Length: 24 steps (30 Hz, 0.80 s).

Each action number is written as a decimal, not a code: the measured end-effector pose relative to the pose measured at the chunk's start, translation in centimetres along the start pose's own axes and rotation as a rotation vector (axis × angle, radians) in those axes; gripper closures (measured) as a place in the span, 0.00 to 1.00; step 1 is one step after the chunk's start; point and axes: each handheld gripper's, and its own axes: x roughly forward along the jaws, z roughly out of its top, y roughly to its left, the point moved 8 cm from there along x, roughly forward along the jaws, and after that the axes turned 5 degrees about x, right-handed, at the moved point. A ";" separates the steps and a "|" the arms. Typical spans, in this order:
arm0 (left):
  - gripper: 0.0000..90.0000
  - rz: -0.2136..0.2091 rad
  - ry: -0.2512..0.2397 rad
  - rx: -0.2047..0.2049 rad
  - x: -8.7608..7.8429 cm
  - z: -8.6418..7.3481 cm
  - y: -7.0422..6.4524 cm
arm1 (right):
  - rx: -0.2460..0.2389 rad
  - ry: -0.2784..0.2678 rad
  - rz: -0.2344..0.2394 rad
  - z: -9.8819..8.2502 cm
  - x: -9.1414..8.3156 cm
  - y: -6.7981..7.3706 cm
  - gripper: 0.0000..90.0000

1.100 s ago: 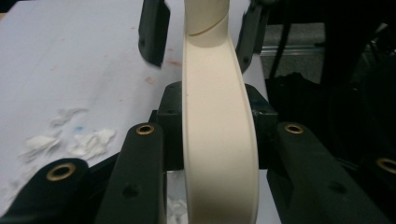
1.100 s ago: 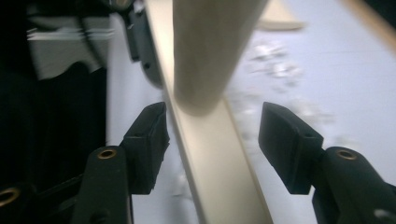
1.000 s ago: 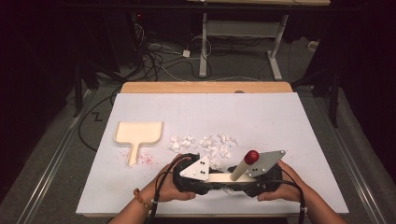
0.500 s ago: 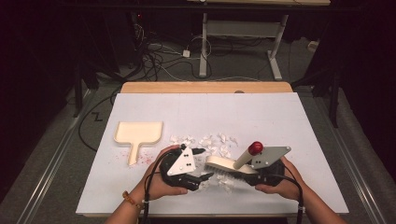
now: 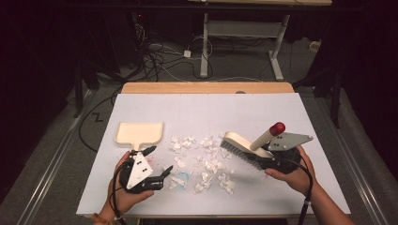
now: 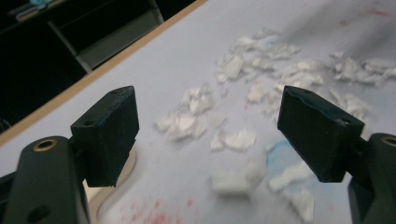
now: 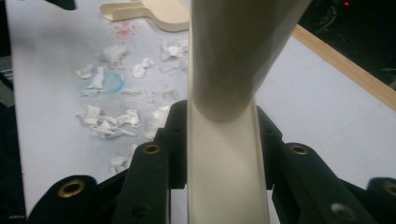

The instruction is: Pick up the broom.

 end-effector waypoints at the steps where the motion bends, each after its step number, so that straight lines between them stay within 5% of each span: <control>1: 0.21 0.011 0.027 -0.019 -0.6 -1.3 0.2 | 0.004 0.002 -0.006 0.0 0.0 -0.2 0.76; 9: 0.21 0.015 0.075 -0.082 -2.2 -5.0 -0.3 | 0.010 0.003 -0.096 -0.1 -0.6 -1.9 0.76; 24: 0.21 -0.009 0.107 -0.075 -1.6 -5.6 -0.6 | 0.049 0.027 -0.184 -1.0 -0.1 -4.4 0.76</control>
